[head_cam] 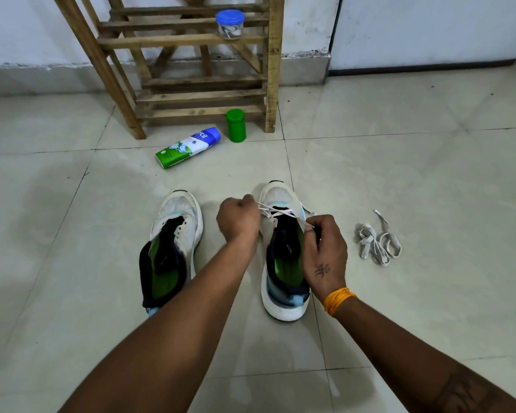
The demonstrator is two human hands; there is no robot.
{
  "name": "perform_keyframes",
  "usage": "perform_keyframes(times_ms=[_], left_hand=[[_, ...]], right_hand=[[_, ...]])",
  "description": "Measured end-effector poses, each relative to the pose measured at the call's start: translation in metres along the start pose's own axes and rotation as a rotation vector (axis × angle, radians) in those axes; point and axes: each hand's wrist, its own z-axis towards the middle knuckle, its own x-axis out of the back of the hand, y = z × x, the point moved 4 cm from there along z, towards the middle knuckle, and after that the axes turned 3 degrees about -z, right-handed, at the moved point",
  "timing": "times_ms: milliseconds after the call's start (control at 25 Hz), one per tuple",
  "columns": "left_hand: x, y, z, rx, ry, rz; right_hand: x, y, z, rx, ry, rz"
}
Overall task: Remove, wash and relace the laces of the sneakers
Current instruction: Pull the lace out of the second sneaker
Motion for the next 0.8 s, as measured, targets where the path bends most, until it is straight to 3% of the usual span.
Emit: perform_keyframes(times_ms=[40, 80, 280, 400, 560, 640, 720, 800], left_hand=[[0.005, -0.007, 0.001, 0.098, 0.017, -0.039], [0.007, -0.009, 0.001, 0.082, -0.001, 0.019], [-0.01, 0.026, -0.027, -0.672, -0.338, 0.447], [-0.032, 0.036, -0.033, -0.781, -0.504, 0.853], [-0.039, 0.039, -0.025, -0.69, -0.515, 0.881], [-0.031, 0.035, -0.015, -0.625, -0.38, 0.728], [-0.006, 0.022, 0.006, -0.366, -0.09, 0.398], [0.02, -0.001, 0.022, -0.033, 0.096, 0.117]], right_hand=[[-0.001, -0.001, -0.001, 0.011, -0.012, -0.004], [-0.002, -0.002, -0.002, 0.023, -0.021, -0.005], [-0.007, -0.006, -0.004, 0.053, -0.035, 0.013], [-0.006, -0.006, -0.004, 0.043, -0.039, 0.03], [-0.005, -0.004, -0.005, 0.003, -0.061, 0.06], [-0.003, -0.001, -0.004, -0.049, -0.049, 0.084], [0.0, 0.002, -0.003, -0.072, -0.029, 0.1], [0.001, 0.001, -0.004, -0.08, -0.03, 0.109]])
